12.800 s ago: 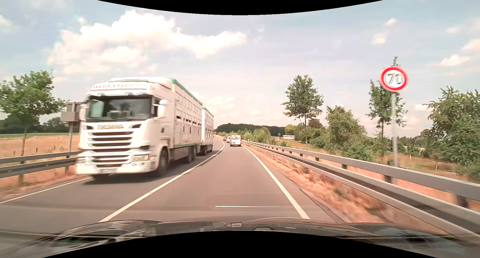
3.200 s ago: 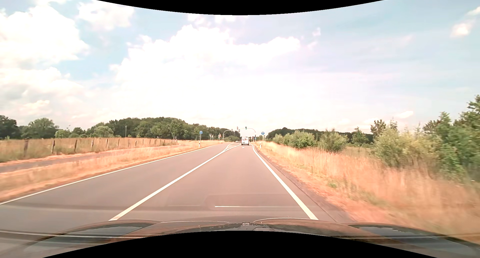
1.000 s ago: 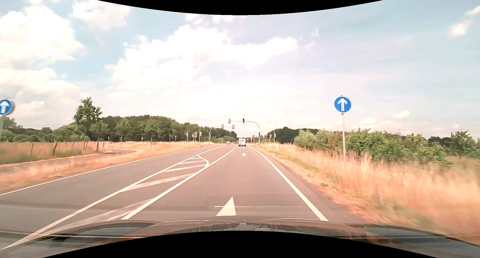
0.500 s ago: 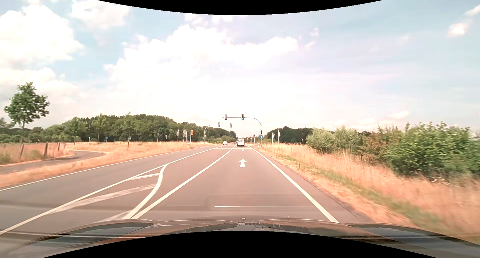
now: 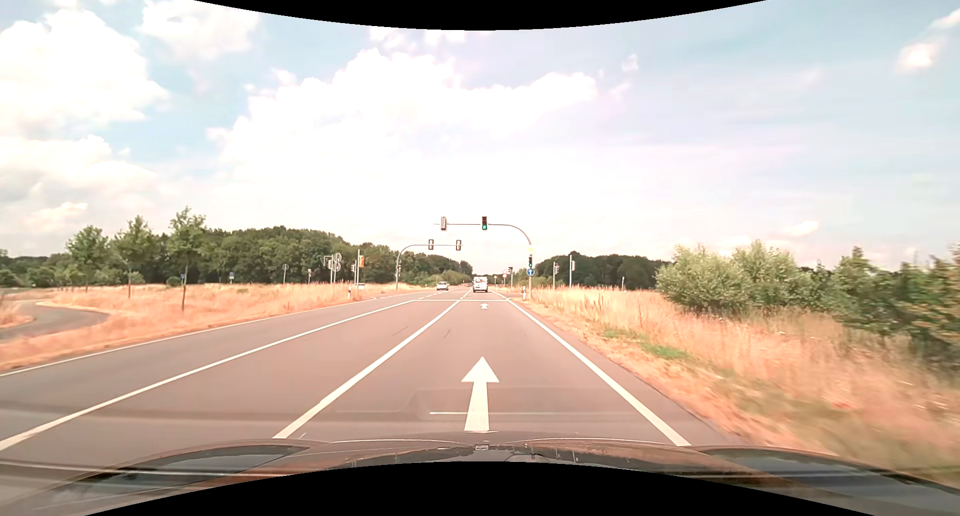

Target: Follow the waypoints while adhering to traffic rules and regulations

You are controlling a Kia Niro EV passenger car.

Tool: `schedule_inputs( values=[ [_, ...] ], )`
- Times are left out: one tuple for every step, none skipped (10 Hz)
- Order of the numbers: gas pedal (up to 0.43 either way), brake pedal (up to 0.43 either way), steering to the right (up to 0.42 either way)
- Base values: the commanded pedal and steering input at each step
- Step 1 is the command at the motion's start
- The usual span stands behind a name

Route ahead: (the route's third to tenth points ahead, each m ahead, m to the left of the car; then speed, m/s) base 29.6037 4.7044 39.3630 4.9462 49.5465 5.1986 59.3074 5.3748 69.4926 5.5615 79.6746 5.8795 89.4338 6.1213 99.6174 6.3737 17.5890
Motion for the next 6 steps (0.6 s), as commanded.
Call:
schedule_inputs(
  values=[
    [0.220, 0.000, -0.001],
    [0.220, 0.000, -0.001],
    [0.220, 0.000, -0.001],
    [0.220, 0.000, -0.001],
    [0.220, 0.000, -0.002],
    [0.220, 0.000, -0.002]
  ],
)
